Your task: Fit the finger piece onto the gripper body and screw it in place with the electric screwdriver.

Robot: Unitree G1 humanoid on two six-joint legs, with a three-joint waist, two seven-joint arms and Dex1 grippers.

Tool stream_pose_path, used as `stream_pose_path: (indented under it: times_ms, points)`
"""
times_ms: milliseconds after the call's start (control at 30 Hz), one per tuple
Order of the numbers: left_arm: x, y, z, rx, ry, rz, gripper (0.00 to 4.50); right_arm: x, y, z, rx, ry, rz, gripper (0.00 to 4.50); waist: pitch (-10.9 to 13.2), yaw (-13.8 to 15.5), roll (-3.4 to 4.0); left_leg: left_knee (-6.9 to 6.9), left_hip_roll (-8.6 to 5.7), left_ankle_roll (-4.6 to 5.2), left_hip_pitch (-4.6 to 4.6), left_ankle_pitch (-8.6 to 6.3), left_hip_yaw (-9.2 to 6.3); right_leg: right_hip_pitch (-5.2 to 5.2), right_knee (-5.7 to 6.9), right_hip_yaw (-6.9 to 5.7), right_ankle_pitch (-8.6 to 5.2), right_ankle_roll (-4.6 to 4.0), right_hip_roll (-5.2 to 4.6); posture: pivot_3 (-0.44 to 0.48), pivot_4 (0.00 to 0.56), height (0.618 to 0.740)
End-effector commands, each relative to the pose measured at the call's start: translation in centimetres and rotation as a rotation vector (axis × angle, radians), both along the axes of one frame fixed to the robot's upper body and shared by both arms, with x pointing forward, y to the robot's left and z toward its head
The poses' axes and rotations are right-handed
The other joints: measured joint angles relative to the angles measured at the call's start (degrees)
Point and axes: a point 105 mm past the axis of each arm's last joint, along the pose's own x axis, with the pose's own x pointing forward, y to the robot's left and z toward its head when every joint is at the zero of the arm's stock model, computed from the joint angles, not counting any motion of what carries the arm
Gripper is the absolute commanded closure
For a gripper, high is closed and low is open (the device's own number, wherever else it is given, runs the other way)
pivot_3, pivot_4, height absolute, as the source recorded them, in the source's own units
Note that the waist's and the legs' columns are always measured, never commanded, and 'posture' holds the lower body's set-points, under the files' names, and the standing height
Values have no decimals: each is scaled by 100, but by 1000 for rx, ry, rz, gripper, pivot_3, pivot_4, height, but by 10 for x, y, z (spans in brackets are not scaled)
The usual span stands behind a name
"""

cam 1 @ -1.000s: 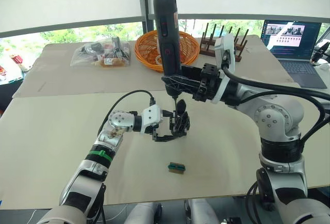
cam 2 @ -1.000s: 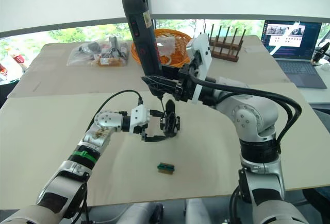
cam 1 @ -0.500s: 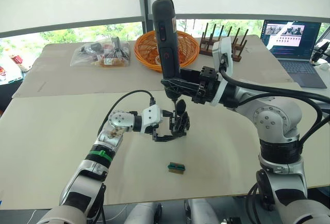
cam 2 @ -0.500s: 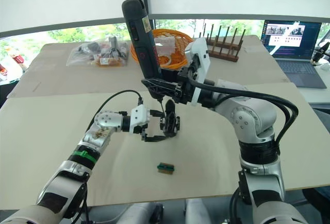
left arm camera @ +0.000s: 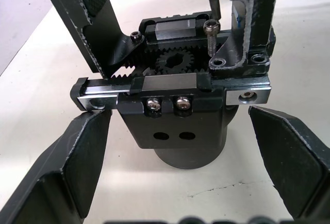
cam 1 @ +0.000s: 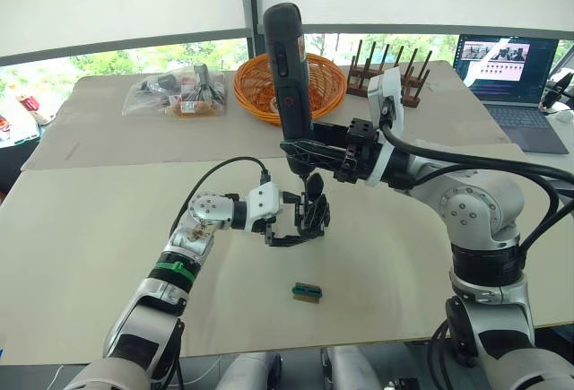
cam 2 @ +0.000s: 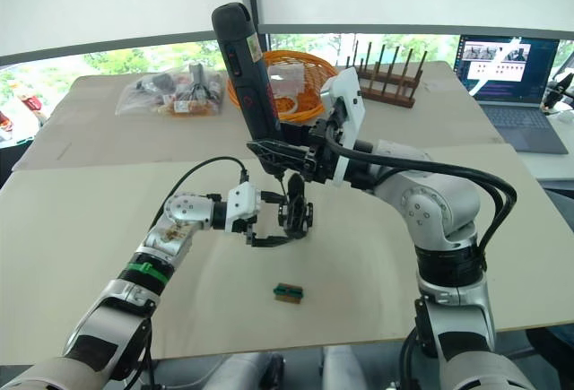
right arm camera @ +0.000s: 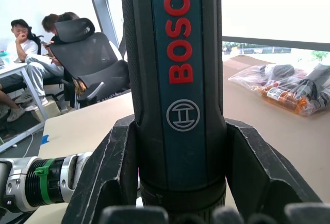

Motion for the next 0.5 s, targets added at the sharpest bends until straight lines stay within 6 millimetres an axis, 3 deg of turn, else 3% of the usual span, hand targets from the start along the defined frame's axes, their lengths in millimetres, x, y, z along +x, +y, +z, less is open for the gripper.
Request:
stream_pose_path:
  times_ms: [33, 500]
  points:
    - [0, -4, 13, -20, -55, -18, 0, -9, 1, 16, 36, -86, 23, 2535, 0, 0, 0, 0, 0, 0, 0, 0, 0, 0, 0, 0, 0, 0, 0, 0, 150, 740]
    - [1, -4, 15, -22, -58, -17, 0, -9, 1, 13, 32, -83, 21, 2535, 0, 0, 0, 0, 0, 0, 0, 0, 0, 0, 0, 0, 0, 0, 0, 0, 150, 740]
